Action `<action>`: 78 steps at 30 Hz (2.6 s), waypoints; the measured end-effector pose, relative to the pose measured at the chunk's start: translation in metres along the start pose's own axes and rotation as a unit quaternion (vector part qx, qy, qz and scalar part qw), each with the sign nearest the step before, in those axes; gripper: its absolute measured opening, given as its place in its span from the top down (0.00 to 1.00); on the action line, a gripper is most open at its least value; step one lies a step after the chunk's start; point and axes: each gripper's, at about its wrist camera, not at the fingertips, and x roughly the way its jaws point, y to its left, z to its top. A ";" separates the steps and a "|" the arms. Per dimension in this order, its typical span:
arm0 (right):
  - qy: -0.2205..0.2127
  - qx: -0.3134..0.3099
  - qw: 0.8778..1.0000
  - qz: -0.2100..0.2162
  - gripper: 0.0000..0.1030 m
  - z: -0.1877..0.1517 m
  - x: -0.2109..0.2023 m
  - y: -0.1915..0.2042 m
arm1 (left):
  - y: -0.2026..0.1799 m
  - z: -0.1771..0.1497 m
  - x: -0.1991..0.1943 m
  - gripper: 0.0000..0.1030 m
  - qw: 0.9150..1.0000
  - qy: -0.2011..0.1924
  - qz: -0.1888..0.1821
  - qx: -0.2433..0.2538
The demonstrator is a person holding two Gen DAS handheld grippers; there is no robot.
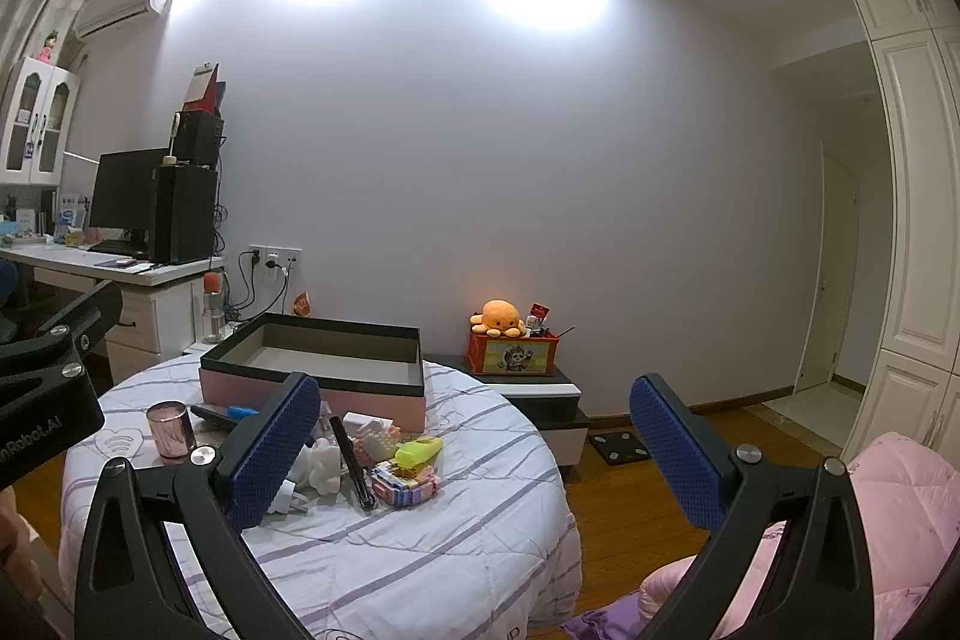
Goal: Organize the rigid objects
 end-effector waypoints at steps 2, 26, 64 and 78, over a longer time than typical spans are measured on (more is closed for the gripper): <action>0.000 0.001 1.000 0.002 0.00 0.000 -0.001 0.000 | 0.000 0.000 -0.001 0.00 1.000 -0.002 -0.001 0.000; -0.004 -0.004 1.000 0.010 0.00 0.000 -0.004 0.000 | 0.002 0.001 -0.006 0.00 1.000 -0.001 -0.007 -0.011; 0.106 -0.017 0.993 0.045 0.00 -0.013 0.064 0.017 | -0.005 -0.023 0.070 0.00 0.990 0.140 -0.018 0.026; 0.212 -0.004 0.976 0.059 0.00 -0.038 0.118 0.018 | -0.016 -0.056 0.114 0.00 0.971 0.231 -0.020 0.055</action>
